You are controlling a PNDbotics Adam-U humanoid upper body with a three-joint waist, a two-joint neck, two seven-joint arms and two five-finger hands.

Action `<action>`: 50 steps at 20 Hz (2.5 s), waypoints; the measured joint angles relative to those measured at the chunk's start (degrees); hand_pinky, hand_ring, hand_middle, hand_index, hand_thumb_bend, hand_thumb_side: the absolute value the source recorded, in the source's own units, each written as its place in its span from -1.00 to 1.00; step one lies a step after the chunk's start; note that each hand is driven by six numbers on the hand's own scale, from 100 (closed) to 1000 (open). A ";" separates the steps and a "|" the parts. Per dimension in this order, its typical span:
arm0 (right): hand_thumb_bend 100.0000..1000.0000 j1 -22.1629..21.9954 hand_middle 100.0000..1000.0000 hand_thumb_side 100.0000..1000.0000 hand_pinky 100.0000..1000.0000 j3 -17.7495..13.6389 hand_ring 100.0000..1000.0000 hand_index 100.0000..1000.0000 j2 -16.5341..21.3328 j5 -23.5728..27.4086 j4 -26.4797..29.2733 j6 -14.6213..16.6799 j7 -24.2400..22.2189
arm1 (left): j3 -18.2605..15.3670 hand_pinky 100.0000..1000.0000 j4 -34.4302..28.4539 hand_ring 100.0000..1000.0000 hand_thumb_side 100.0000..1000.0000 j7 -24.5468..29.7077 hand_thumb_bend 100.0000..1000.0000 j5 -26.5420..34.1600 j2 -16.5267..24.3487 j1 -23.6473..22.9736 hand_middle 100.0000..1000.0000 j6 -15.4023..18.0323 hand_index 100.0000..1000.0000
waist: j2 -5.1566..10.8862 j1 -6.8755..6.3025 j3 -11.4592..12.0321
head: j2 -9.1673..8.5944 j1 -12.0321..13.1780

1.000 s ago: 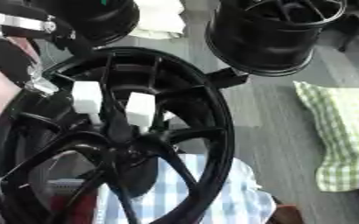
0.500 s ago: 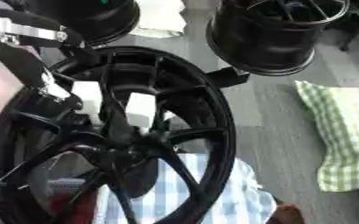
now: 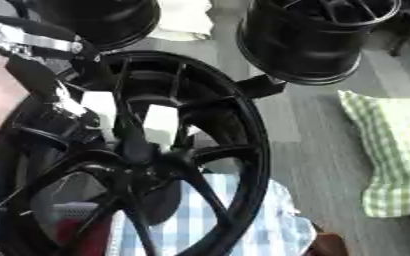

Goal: Pull the pin out of the wheel hub.

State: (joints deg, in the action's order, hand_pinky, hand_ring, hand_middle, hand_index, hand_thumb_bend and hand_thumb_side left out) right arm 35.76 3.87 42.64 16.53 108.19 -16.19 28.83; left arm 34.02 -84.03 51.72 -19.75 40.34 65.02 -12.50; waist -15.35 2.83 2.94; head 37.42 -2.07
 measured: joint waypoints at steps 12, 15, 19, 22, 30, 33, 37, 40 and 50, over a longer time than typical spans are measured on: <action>-1.00 0.00 0.13 0.01 0.55 -0.36 0.35 0.32 -0.01 0.12 -0.17 0.20 0.83 | 0.75 0.53 0.33 0.36 -0.20 0.01 0.11 0.25 -0.49 -0.59 0.14 0.61 0.50 | 0.00 -0.04 -0.18 | 0.20 0.58; -1.00 0.00 0.13 0.01 0.55 -0.40 0.35 0.32 -0.01 0.12 -0.17 0.19 1.16 | 1.03 0.51 0.32 0.31 -0.22 0.01 0.08 0.54 -0.49 -0.79 0.09 0.64 0.45 | 0.00 -0.03 -0.20 | 0.20 0.69; -1.00 0.00 0.13 0.01 0.55 -0.63 0.35 0.32 -0.03 0.12 -0.18 0.12 1.51 | 1.09 0.49 0.24 0.26 -0.21 0.04 0.01 0.75 -0.49 -0.91 0.04 0.71 0.41 | 0.00 0.00 -0.20 | 0.20 0.72; -1.00 0.00 0.13 0.01 0.55 -0.69 0.35 0.32 -0.03 0.12 -0.26 0.17 1.64 | 1.09 0.48 -0.03 0.24 -0.22 0.03 -0.04 1.14 -0.49 -0.91 0.02 0.61 0.39 | 0.00 0.10 -0.23 | 0.21 0.74; -1.00 -0.01 0.13 0.02 0.55 -0.73 0.35 0.32 -0.04 0.12 -0.35 0.15 2.16 | 1.08 0.44 -0.47 0.16 -0.32 -0.07 -0.23 1.24 -0.49 -0.91 -0.09 0.15 0.28 | 0.00 0.12 -0.12 | 0.26 0.90; -1.00 -0.02 0.13 0.02 0.55 -0.80 0.35 0.32 -0.05 0.12 -0.38 0.15 2.41 | 1.08 0.43 -0.78 0.15 -0.43 -0.10 -0.31 1.28 -0.48 -0.91 -0.11 0.11 0.26 | 0.01 0.15 -0.10 | 0.26 0.91; -1.00 -0.02 0.13 0.02 0.55 -1.06 0.35 0.32 -0.08 0.12 -0.50 0.29 2.86 | 1.08 0.42 -0.96 0.14 -0.64 -0.09 -0.45 1.58 -0.48 -0.91 -0.13 0.09 0.24 | 0.01 0.26 -0.09 | 0.26 0.95; -1.00 -0.02 0.13 0.02 0.55 -1.07 0.35 0.32 -0.10 0.12 -0.54 0.34 3.25 | 1.09 0.41 -1.13 0.12 -0.80 -0.06 -0.54 1.69 -0.47 -0.91 -0.15 0.04 0.22 | 0.02 0.37 -0.07 | 0.26 0.96; -1.00 -0.04 0.13 0.03 0.55 -1.13 0.36 0.32 -0.51 0.27 -0.90 0.46 4.00 | 1.01 0.38 -1.60 0.08 -0.77 -0.19 -0.72 2.24 -0.43 -0.87 -0.24 -1.04 0.12 | 0.08 0.37 0.01 | 0.26 1.05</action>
State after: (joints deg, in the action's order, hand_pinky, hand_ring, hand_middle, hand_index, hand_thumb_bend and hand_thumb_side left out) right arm 35.72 2.74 42.13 16.80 107.29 -15.73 32.83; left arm 35.02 -85.63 51.53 -17.51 39.91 64.15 -13.54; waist -15.27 3.20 2.95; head 37.69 -1.02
